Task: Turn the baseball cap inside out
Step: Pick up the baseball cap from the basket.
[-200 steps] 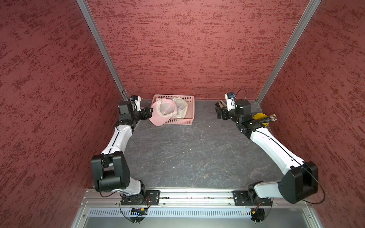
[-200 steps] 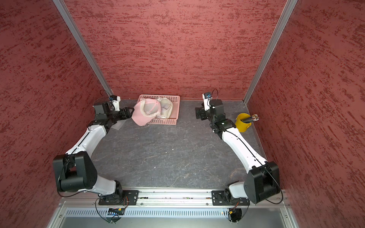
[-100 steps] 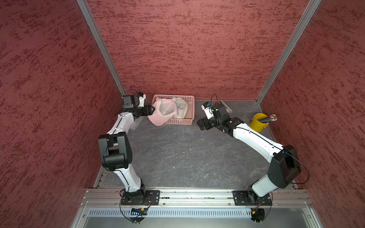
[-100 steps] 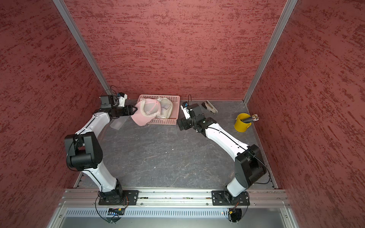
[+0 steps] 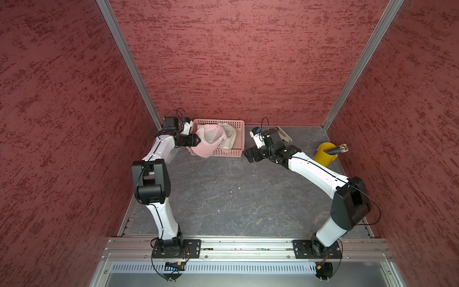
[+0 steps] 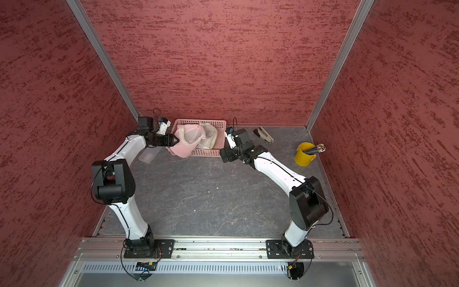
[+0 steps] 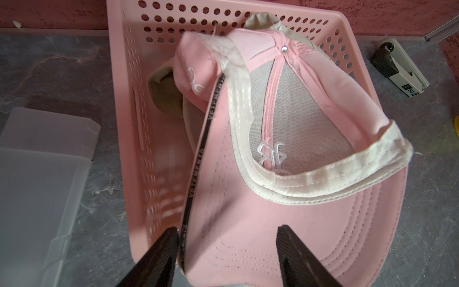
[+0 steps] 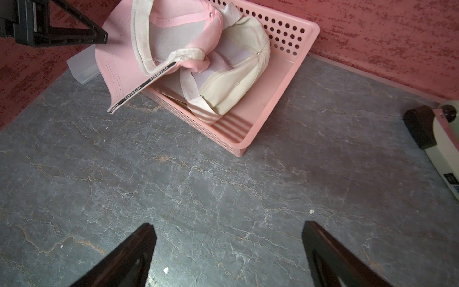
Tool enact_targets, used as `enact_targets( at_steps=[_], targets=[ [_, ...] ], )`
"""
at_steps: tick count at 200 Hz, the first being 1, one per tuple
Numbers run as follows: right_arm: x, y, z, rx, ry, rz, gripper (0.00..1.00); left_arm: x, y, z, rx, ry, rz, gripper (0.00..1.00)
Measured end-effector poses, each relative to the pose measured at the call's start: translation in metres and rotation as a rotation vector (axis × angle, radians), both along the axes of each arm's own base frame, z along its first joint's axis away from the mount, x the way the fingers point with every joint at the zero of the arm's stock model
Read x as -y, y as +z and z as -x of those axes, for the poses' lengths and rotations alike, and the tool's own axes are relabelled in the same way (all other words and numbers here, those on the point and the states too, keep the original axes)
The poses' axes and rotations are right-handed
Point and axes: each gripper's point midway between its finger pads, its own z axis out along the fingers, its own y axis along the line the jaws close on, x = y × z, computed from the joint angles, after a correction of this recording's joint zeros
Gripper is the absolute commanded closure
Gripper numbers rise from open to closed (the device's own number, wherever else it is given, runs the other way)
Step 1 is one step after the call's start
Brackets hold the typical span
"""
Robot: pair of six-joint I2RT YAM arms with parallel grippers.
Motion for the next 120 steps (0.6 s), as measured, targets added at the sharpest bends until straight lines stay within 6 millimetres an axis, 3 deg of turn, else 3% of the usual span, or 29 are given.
enact_targets(
  at_steps=[56, 120],
  targets=[
    [-0.0023, -0.0049, 0.0011, -0.013, 0.013, 0.001, 0.03, 0.0022, -0.0035, -0.0021, 0.001, 0.012, -0.067, 0.25],
    [-0.0034, -0.0051, 0.0022, -0.014, 0.024, 0.002, 0.03, 0.0044, -0.0052, -0.0015, -0.009, 0.025, -0.076, 0.31]
  ],
)
